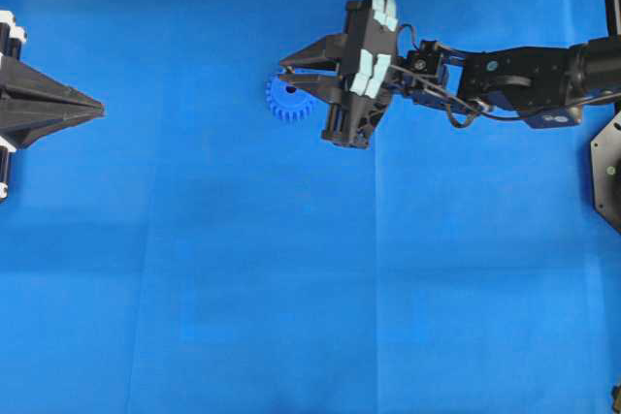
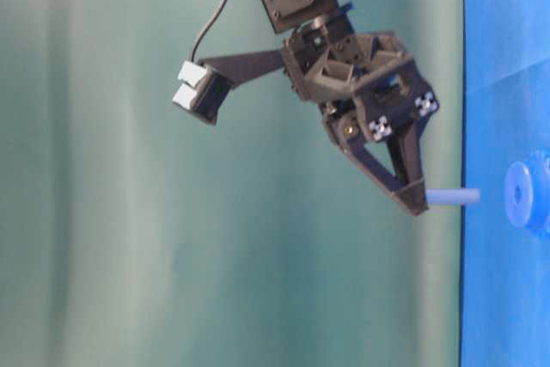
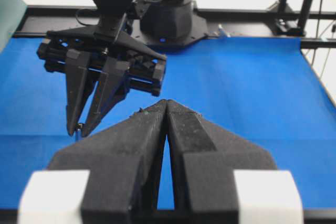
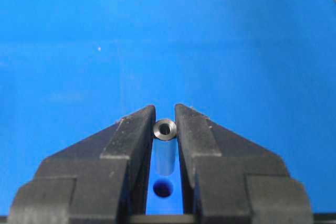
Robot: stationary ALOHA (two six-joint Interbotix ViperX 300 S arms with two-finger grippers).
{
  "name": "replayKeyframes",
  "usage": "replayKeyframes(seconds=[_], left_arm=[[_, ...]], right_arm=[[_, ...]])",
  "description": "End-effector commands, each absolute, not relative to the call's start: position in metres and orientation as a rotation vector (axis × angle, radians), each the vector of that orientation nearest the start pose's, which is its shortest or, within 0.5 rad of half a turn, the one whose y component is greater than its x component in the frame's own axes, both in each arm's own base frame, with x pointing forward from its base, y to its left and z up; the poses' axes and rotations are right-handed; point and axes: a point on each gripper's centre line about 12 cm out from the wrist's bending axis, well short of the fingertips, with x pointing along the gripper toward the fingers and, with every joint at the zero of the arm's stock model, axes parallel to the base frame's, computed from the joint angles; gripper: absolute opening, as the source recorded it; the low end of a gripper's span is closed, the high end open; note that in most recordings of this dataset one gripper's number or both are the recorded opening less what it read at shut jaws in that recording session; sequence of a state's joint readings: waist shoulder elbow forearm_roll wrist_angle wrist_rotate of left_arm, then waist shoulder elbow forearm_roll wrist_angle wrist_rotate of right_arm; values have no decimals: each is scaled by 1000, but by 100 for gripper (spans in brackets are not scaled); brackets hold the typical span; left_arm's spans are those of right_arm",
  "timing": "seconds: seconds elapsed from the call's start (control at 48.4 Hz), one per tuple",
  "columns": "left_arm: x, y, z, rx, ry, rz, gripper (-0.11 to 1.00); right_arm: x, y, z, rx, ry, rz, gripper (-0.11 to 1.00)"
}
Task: Insert the shaft placed at a random location into the center hole of the small gear at another random location.
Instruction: 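Carry the shaft with the right gripper over the blue gear's center hole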
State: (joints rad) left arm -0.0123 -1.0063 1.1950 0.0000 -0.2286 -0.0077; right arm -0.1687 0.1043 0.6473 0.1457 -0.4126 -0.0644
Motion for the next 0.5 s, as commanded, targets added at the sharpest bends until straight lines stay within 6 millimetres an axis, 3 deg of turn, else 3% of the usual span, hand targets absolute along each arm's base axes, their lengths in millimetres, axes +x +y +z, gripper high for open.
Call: replayKeyframes(seconds=[0.0,0.289,0.475], left_arm=[[192,-3,291,-8,-51,-14,0],[192,-3,291,-8,-51,-14,0],[192,-3,291,-8,-52,-14,0]], right_arm=[[420,-78,188,79,294,-232,4],[418,-77,182,79,311,-232,4],[420,-78,166,83,343,-236,4]])
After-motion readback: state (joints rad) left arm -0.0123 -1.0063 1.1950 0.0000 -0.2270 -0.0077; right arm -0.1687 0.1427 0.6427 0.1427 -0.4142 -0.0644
